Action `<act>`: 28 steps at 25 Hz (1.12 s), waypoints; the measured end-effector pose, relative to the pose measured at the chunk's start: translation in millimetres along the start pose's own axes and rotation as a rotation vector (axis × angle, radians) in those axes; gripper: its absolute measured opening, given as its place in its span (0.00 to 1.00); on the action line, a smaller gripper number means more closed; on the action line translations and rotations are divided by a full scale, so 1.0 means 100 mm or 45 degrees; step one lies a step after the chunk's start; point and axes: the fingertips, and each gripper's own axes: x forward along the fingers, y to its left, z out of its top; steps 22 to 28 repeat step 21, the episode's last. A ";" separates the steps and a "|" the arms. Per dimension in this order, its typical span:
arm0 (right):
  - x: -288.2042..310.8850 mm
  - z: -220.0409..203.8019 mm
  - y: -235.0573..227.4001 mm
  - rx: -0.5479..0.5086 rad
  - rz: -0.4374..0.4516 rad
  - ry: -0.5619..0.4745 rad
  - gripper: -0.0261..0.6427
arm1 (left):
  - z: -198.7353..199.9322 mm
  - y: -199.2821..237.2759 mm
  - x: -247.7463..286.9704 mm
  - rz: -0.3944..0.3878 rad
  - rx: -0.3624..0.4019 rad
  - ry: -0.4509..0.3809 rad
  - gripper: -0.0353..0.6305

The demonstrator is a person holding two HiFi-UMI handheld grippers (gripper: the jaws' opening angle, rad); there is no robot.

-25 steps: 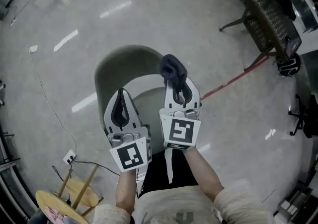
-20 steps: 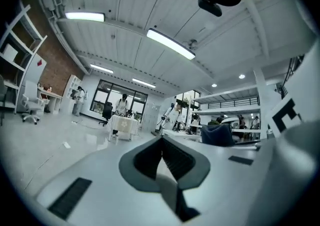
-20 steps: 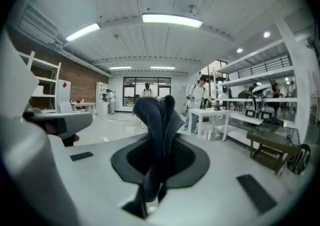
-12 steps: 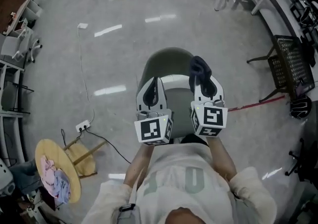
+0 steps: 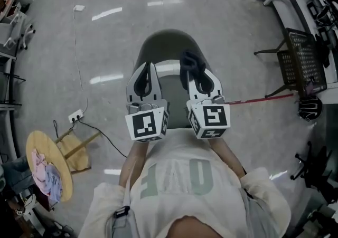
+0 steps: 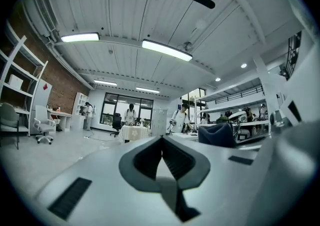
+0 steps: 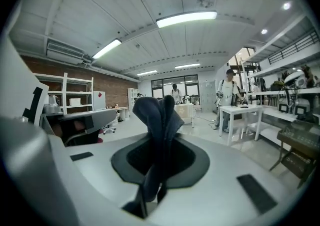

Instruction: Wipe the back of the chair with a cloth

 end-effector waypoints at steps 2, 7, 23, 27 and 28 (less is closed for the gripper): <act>0.00 -0.02 0.04 0.005 0.010 0.006 0.12 | 0.03 0.00 0.00 -0.003 0.003 -0.008 0.08; 0.04 -0.03 0.14 -0.012 0.025 0.021 0.12 | 0.06 0.03 0.04 -0.015 -0.008 -0.024 0.08; 0.12 -0.21 0.45 -0.120 0.041 0.117 0.12 | -0.22 0.30 -0.01 -0.023 -0.046 0.030 0.08; 0.12 -0.21 0.45 -0.120 0.041 0.117 0.12 | -0.22 0.30 -0.01 -0.023 -0.046 0.030 0.08; 0.12 -0.21 0.45 -0.120 0.041 0.117 0.12 | -0.22 0.30 -0.01 -0.023 -0.046 0.030 0.08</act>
